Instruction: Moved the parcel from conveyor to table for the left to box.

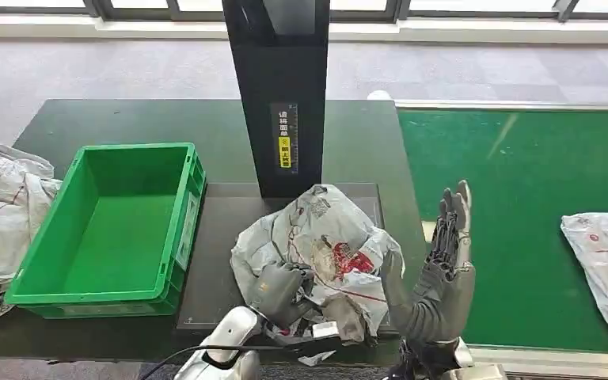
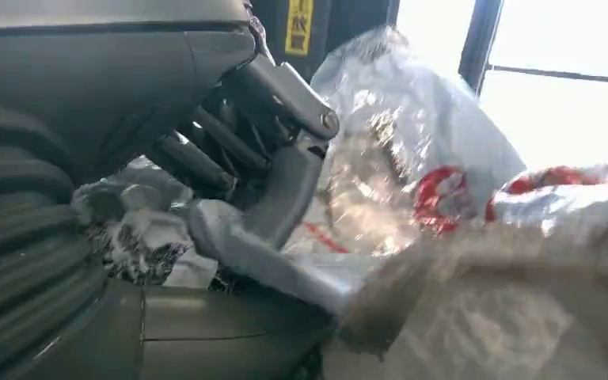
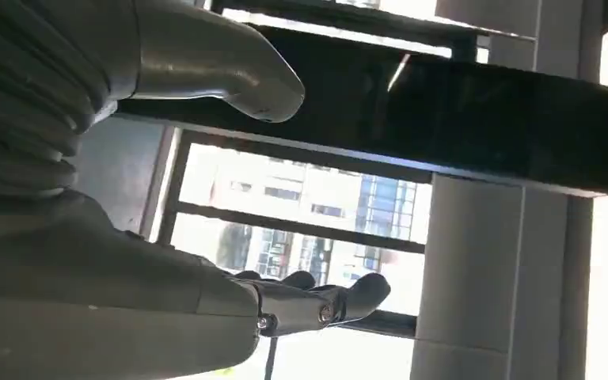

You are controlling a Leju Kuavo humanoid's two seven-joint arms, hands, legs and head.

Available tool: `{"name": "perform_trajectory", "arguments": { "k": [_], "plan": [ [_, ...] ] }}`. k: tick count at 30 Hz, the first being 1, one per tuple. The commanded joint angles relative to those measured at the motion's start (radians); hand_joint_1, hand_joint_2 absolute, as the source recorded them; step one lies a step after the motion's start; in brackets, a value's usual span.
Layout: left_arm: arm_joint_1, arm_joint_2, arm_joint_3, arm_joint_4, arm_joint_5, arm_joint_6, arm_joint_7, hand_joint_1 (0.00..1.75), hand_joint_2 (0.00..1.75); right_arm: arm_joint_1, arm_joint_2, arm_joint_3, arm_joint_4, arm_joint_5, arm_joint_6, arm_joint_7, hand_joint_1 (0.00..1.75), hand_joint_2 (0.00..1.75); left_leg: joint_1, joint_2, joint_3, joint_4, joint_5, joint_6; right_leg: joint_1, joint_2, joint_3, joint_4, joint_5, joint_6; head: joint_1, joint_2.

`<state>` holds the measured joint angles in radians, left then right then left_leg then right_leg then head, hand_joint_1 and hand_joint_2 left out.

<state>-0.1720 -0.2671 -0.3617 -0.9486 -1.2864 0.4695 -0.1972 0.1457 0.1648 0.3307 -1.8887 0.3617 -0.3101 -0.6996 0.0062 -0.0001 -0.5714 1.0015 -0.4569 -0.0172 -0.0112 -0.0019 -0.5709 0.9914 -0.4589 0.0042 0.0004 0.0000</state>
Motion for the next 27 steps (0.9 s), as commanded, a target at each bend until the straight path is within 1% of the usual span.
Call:
{"name": "perform_trajectory", "arguments": {
  "k": [1, 3, 4, 5, 6, 7, 8, 9, 11, 12, 14, 15, 17, 18, 19, 21, 23, 25, 26, 27],
  "plan": [
    [0.079, 0.014, 0.06, -0.153, 0.029, 0.054, -0.023, 1.75, 1.75, 0.003, -0.063, -0.001, -0.029, -0.028, -0.001, 0.001, 0.0, 1.75, 0.0, 0.002, 0.001, -0.001, 0.0, 0.0, 0.0, 0.002, 0.001, -0.001, 0.0, 0.0, 0.0, 0.0],
    [0.098, 0.009, 0.083, -0.218, 0.07, 0.127, -0.049, 1.75, 1.75, 0.003, -0.058, -0.004, -0.034, -0.033, 0.006, 0.001, 0.0, 1.75, 0.0, 0.001, 0.001, -0.001, 0.0, 0.0, 0.0, 0.001, 0.001, -0.002, 0.0, 0.0, 0.0, 0.0],
    [0.098, 0.009, 0.083, -0.218, 0.07, 0.127, -0.049, 1.75, 1.75, 0.003, -0.058, -0.004, -0.034, -0.033, 0.006, 0.001, 0.0, 1.75, 0.0, 0.001, 0.001, 0.0, 0.0, 0.0, 0.0, 0.001, 0.001, -0.001, 0.0, 0.0, 0.0, 0.0],
    [0.118, 0.011, 0.105, -0.292, 0.129, 0.209, -0.085, 1.75, 1.75, -0.003, -0.051, -0.003, -0.038, -0.039, 0.013, 0.001, 0.0, 1.75, 0.0, 0.002, 0.001, 0.0, 0.0, 0.0, 0.0, 0.001, 0.0, -0.001, 0.0, 0.0, 0.0, 0.0],
    [0.127, 0.013, 0.111, -0.326, 0.141, 0.229, -0.098, 1.75, 1.75, -0.007, -0.047, -0.005, -0.035, -0.04, 0.017, 0.001, 0.0, 1.75, 0.0, 0.002, 0.001, -0.001, 0.0, 0.0, 0.001, 0.002, 0.0, -0.001, 0.0, 0.0, 0.0, 0.0],
    [0.153, 0.008, 0.143, -0.417, 0.163, 0.229, -0.136, 1.75, 1.75, -0.012, -0.038, -0.012, -0.031, -0.041, 0.029, 0.001, 0.0, 1.75, 0.0, 0.004, 0.001, -0.001, 0.0, 0.0, 0.0, 0.004, 0.0, -0.001, 0.001, 0.0, 0.0, 0.0],
    [0.179, -0.011, 0.188, -0.501, 0.176, 0.229, -0.202, 1.75, 1.75, -0.014, -0.032, -0.016, -0.03, -0.044, 0.037, 0.001, 0.0, 1.75, 0.0, 0.003, 0.001, -0.001, 0.0, 0.0, 0.001, 0.003, 0.0, -0.001, 0.001, 0.0, 0.0, 0.0],
    [0.187, -0.026, 0.215, -0.53, 0.181, 0.229, -0.24, 1.75, 1.75, -0.014, -0.031, -0.017, -0.031, -0.047, 0.038, 0.001, 0.0, 1.75, 0.001, 0.004, 0.0, 0.0, -0.001, 0.0, 0.001, 0.004, -0.001, 0.0, 0.001, 0.0, 0.0, 0.0],
    [0.201, -0.066, 0.288, -0.622, 0.208, 0.229, -0.371, 1.75, 1.75, -0.012, -0.034, -0.017, -0.032, -0.059, 0.04, 0.001, 0.0, 1.75, 0.001, 0.005, -0.001, 0.001, -0.001, 0.0, 0.001, 0.005, -0.002, 0.0, 0.0, 0.0, 0.0, 0.0],
    [0.2, -0.077, 0.304, -0.632, 0.215, 0.229, -0.401, 1.75, 1.75, -0.012, -0.037, -0.015, -0.032, -0.062, 0.04, 0.001, 0.0, 1.75, 0.001, 0.003, -0.001, 0.001, -0.001, 0.0, 0.001, 0.003, -0.002, 0.001, 0.0, 0.0, 0.0, 0.0],
    [0.197, -0.082, 0.319, -0.649, 0.217, 0.229, -0.423, 1.75, 1.75, -0.012, -0.04, -0.015, -0.031, -0.067, 0.04, 0.001, 0.0, 1.75, 0.001, 0.003, 0.0, 0.001, -0.001, 0.001, 0.001, 0.003, -0.001, 0.0, 0.0, 0.0, 0.0, 0.0],
    [0.196, -0.082, 0.346, -0.689, 0.224, 0.229, -0.454, 1.75, 1.75, -0.013, -0.043, -0.012, -0.028, -0.073, 0.042, 0.001, 0.0, 1.75, 0.001, 0.002, -0.001, 0.001, -0.001, 0.0, 0.001, 0.002, -0.001, 0.0, 0.0, 0.0, 0.0, 0.0],
    [0.192, -0.082, 0.376, -0.744, 0.227, 0.229, -0.469, 1.75, 1.75, -0.015, -0.047, -0.009, -0.024, -0.078, 0.042, 0.001, 0.0, 1.75, 0.001, 0.003, -0.001, 0.001, -0.001, 0.001, 0.001, 0.003, -0.001, 0.0, 0.0, 0.0, 0.0, 0.0],
    [0.183, -0.082, 0.404, -0.785, 0.238, 0.229, -0.485, 1.75, 1.75, -0.018, -0.05, -0.006, -0.021, -0.085, 0.045, 0.001, 0.0, 1.75, 0.001, 0.004, 0.0, 0.0, -0.001, 0.001, 0.001, 0.003, 0.0, -0.001, 0.001, 0.0, 0.0, 0.0],
    [0.168, -0.082, 0.436, -0.826, 0.254, 0.229, -0.5, 1.75, 1.75, -0.022, -0.053, -0.005, -0.014, -0.09, 0.05, 0.001, 0.0, 1.75, 0.001, 0.003, -0.001, 0.001, 0.0, 0.0, 0.001, 0.002, -0.002, 0.001, 0.001, 0.0, 0.0, 0.0],
    [0.145, -0.082, 0.473, -0.877, 0.261, 0.229, -0.501, 1.75, 1.75, -0.034, -0.053, -0.006, 0.004, -0.099, 0.061, 0.001, 0.0, 1.75, 0.002, 0.003, -0.002, 0.001, 0.0, 0.001, 0.002, 0.003, -0.002, 0.0, 0.001, 0.0, 0.0, 0.0],
    [0.145, -0.082, 0.473, -0.877, 0.261, 0.229, -0.501, 1.75, 1.75, -0.034, -0.053, -0.006, 0.004, -0.099, 0.061, 0.001, 0.0, 1.75, 0.002, 0.001, -0.002, 0.001, 0.0, 0.0, 0.002, 0.001, -0.002, 0.001, 0.001, 0.0, 0.0, 0.0],
    [0.118, -0.082, 0.53, -0.925, 0.247, 0.229, -0.501, 1.75, 1.75, -0.053, -0.048, -0.012, 0.031, -0.114, 0.078, 0.001, 0.0, 1.75, 0.001, 0.001, -0.001, 0.0, 0.001, 0.001, 0.001, 0.001, -0.001, 0.0, 0.001, 0.0, 0.0, 0.0],
    [0.083, -0.082, 0.583, -0.952, 0.234, 0.229, -0.501, 1.75, 1.75, -0.065, -0.049, -0.012, 0.045, -0.123, 0.091, 0.001, 0.0, 1.75, 0.002, 0.002, -0.001, 0.001, 0.0, 0.0, 0.002, 0.001, -0.001, 0.0, 0.001, 0.0, 0.0, 0.0],
    [0.041, -0.082, 0.635, -0.913, 0.234, 0.229, -0.501, 1.75, 1.75, -0.08, -0.049, -0.012, 0.065, -0.133, 0.101, 0.001, 0.0, 1.75, 0.002, 0.002, -0.001, 0.001, 0.0, 0.0, 0.001, 0.001, -0.002, 0.0, 0.001, 0.0, 0.0, 0.0]
  ]
}}
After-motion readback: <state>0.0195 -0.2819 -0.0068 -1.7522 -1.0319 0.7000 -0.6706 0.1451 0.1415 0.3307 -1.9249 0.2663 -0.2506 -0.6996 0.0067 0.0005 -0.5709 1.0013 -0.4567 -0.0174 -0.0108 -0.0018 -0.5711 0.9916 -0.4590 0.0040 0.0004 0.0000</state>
